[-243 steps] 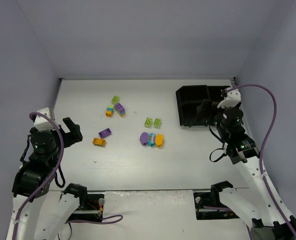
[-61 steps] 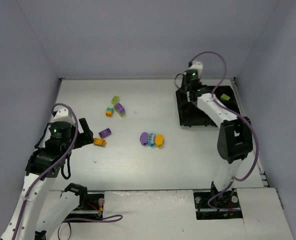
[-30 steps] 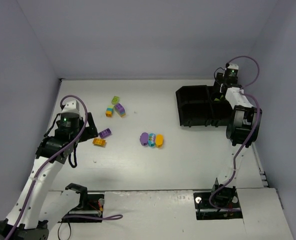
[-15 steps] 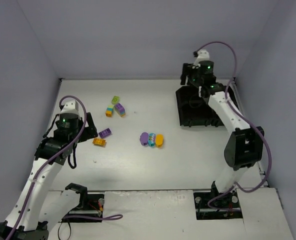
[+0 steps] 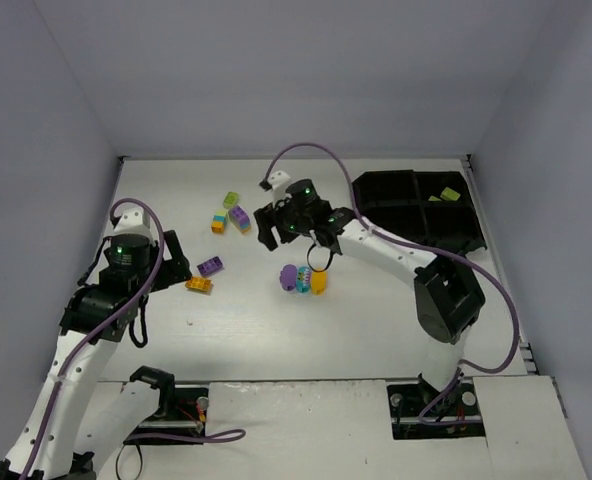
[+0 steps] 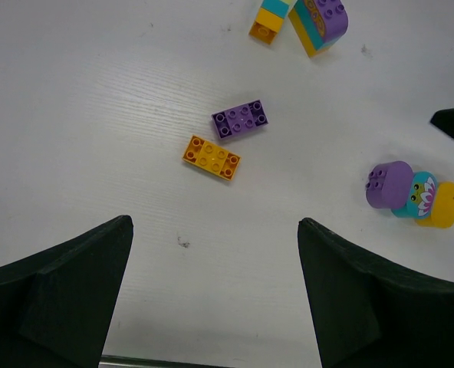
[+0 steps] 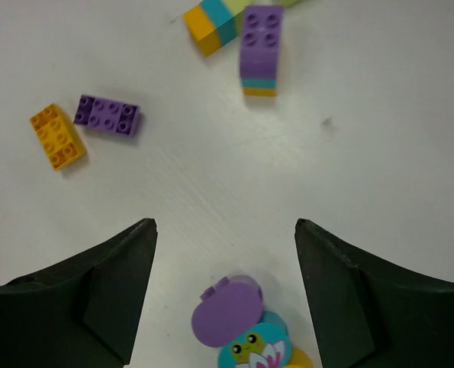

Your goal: Sort the legos into containers by color

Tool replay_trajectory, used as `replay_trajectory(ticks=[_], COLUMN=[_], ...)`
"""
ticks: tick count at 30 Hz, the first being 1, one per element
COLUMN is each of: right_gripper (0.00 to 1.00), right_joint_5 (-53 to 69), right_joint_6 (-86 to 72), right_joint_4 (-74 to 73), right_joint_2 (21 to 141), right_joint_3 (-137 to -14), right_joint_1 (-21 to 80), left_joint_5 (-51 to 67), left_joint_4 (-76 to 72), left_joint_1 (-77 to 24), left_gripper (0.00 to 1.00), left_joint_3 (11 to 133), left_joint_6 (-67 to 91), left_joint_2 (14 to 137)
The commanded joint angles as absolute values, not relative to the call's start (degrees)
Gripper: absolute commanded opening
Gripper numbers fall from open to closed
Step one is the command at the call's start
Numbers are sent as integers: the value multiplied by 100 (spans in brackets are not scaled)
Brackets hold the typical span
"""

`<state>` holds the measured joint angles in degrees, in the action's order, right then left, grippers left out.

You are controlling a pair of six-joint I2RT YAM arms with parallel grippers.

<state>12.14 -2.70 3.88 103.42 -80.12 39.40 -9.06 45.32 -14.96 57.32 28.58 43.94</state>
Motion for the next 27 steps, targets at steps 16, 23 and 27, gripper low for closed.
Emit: replay_trajectory(ticks=[16,23,27], right_gripper=[69,69,69], right_joint_5=[1318,1309,1397], right_joint_6=[-140,-97,-167], right_joint_4=[501,159,62], right_joint_2=[9660,8448,7885], right_joint_3=[-7392,-6742,-6399], right_joint_1=[4123,3727,3428], left_joint_5=[0,404,580], left_joint_4=[3305,2796,2515], left_joint_1=[-1512,-1512,-1494], left_gripper=[77,75,73], left_joint_3=[5774,5932,5977], left_joint_6=[916,-24,-676], left_joint_2=[6177,7373,8023])
